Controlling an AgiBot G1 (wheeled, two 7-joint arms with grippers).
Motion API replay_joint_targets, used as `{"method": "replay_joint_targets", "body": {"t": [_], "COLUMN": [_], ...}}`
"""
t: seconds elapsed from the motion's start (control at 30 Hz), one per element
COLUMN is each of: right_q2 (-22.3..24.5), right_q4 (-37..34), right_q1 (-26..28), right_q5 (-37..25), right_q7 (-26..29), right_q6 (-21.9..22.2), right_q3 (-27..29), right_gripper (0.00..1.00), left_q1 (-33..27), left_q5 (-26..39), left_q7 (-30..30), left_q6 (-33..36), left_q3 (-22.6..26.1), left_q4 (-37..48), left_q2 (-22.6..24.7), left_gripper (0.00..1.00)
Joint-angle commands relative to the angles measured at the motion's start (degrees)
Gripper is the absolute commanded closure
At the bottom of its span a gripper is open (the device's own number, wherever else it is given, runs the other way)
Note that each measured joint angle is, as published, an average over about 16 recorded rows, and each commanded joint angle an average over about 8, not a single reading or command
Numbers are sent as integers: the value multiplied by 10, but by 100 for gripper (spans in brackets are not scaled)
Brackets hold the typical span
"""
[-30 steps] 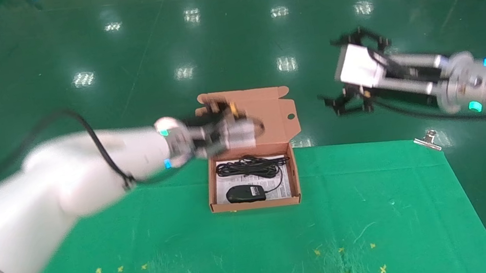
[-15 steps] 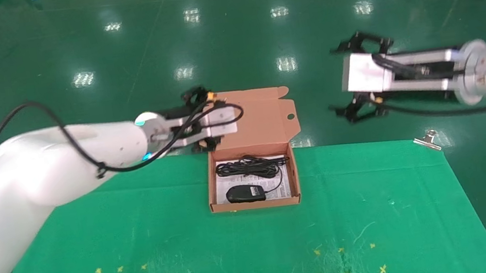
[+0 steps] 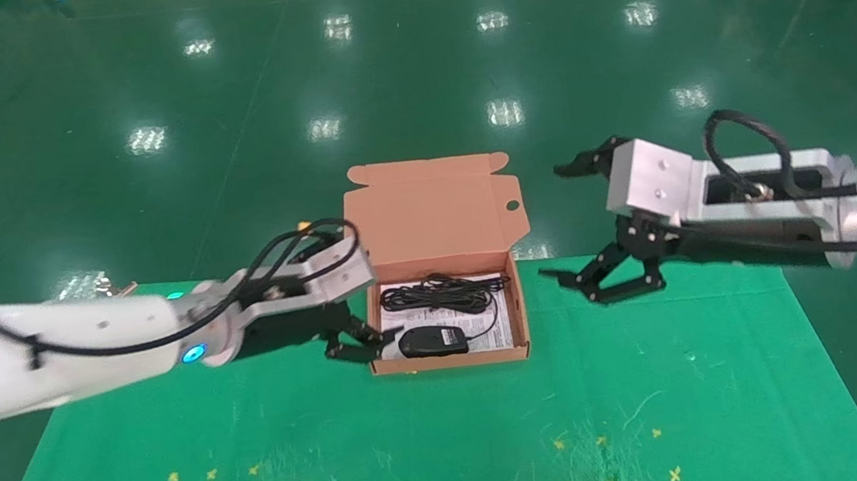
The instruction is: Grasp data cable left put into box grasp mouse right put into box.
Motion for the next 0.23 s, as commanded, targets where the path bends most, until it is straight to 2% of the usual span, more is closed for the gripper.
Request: {"method": "replay_joint_targets", "body": {"t": [0.03,0.23], "right_q2": [3,10], "right_q4": [2,6], "right_q1": [-11,-37], "right_q5": [17,55], "right_q7": [3,10], "right_q6": [-14,-47], "right_q3": [12,39], "right_gripper": [0,0], "left_q1": [11,37], "left_q5": [-28,-91], "left_q7": [2,7], "left_q6": [19,62], "left_q3": [-16,-52], "left_q4": [-9,-28], "left_q2": [-14,-44], "left_gripper": [0,0]}}
